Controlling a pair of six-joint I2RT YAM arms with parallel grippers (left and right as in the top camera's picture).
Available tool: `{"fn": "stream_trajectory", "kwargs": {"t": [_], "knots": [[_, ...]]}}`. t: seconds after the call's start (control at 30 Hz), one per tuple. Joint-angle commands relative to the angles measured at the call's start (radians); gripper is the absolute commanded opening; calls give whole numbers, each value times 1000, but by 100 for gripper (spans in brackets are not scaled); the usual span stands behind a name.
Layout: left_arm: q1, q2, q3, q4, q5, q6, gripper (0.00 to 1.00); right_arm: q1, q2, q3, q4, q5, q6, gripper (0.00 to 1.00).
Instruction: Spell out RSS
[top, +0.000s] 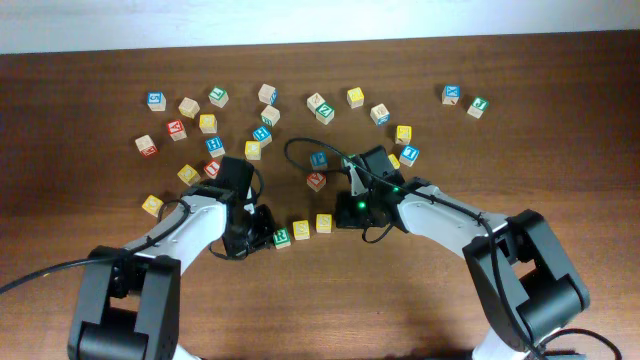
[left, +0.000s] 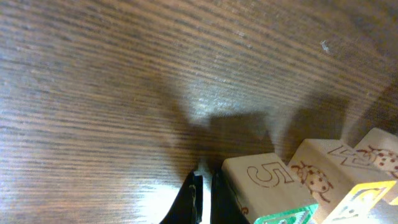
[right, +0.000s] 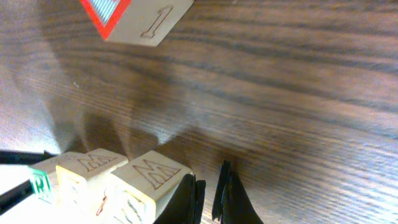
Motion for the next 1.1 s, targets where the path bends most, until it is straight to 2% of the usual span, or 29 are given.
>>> {"fn": "stream_trajectory", "kwargs": {"t": [0.0,0.33,0.4,0.47,0.53,0.57,0.6,0.63,0.67,0.73,0.8,0.83,0.87,1.07], "knots": [[-6,30,-13,36,-15,-18,0,22,13,8,-1,-6,-2,4],[2,28,-8,87,-26,-8,0,21,13,8,-41,9,-60,4],[52,7,31,34,-39,97,0,21,13,8,-66,124,-59,4],[114,-30,51,-67,-85,108,0,20,13,8,-45,135,-59,4],[128,-52,51,-109,-12,249,0,21,15,8,-7,136,-59,4],[126,-57,51,-150,58,277,0,21,19,8,12,136,-59,4],[92,-57,48,-217,135,276,0,21,21,8,34,137,-58,4],[55,-57,47,-237,134,275,0,21,21,8,46,136,-50,4],[16,-57,43,-235,133,258,0,21,21,8,60,132,-39,4],[-65,-57,32,-226,87,141,0,21,21,8,84,105,-36,4],[-120,-57,31,-178,87,132,0,21,22,8,85,105,-36,4],[-139,-57,31,-167,53,89,0,21,22,8,85,95,-36,4],[-152,-57,31,-156,0,47,0,21,21,8,84,93,-36,4],[-156,-57,31,-92,-92,45,0,21,21,8,85,64,-36,4]]}}
